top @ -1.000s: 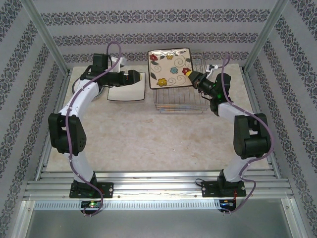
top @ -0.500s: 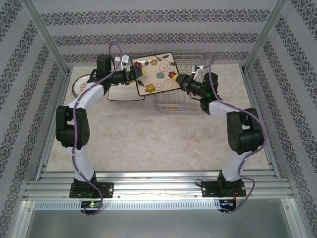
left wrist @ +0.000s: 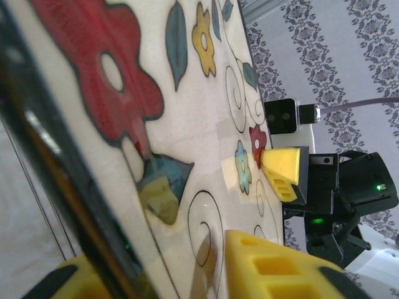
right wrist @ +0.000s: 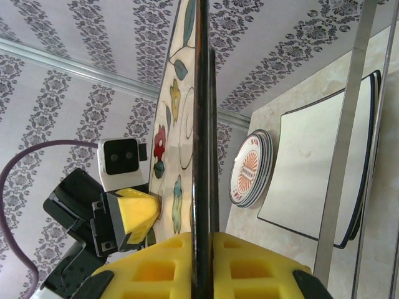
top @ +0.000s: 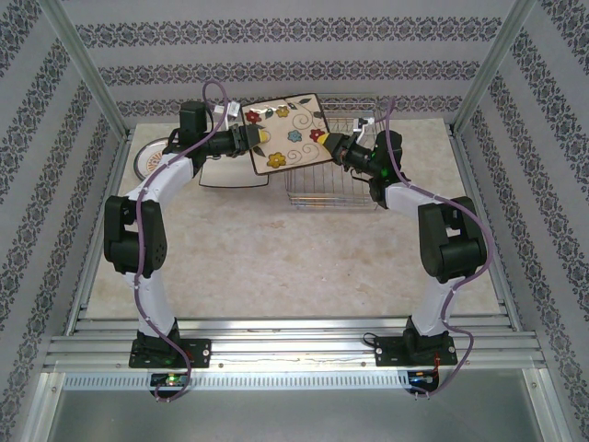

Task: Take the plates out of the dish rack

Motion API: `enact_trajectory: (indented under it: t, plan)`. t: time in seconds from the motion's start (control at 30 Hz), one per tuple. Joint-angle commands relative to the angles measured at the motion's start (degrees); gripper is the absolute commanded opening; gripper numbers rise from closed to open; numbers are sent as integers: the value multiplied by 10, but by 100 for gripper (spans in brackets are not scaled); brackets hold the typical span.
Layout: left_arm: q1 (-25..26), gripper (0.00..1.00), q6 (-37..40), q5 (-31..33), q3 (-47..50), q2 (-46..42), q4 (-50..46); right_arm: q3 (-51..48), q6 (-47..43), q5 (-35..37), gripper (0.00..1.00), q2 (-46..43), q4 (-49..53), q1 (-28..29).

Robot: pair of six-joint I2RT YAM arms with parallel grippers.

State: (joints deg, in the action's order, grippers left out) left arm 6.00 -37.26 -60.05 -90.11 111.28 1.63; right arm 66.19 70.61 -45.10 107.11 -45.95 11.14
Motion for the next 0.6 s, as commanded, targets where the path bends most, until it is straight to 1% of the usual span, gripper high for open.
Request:
enact_trajectory:
  t: [0.0, 0.1, 0.2, 0.23, 0.27, 0.33, 0.37, 0.4, 0.47, 0.5, 0.53, 0.57]
  plan:
    - [3, 15, 5, -19, -5, 9, 16, 44, 16, -13, 0, -17, -94, 6]
    - [2, 1, 3, -20, -8, 9, 14, 46, 11, -19, 0, -16, -86, 9]
    - [2, 0, -1, -21, -6, 8, 20, 46, 1, -15, 0, -17, -67, 10]
    - [2, 0, -5, -21, -5, 7, 26, 46, -6, -11, 3, -19, -54, 9]
    - [2, 0, -11, -22, -3, 6, 36, 46, -13, -4, 13, -21, -36, 8]
    - [1, 0, -33, -17, 2, 5, 58, 52, -37, 5, 18, -25, 10, 7]
    - [0, 0, -45, -13, 4, 4, 69, 56, -48, 13, 25, -28, 37, 6]
    - [0, 0, -56, -8, 3, 3, 76, 63, -67, 19, 28, -31, 76, 6]
    - [-2, 0, -72, 3, -4, 5, 77, 83, -112, 35, 43, -37, 164, 7]
    - [-3, 0, -77, 9, -6, 5, 79, 92, -131, 41, 48, -38, 195, 8]
    - [-4, 0, -86, 14, -8, 7, 83, 99, -145, 48, 55, -41, 221, 8]
    - [-6, 0, -98, 17, -8, 6, 96, 105, -152, 52, 57, -40, 240, 7]
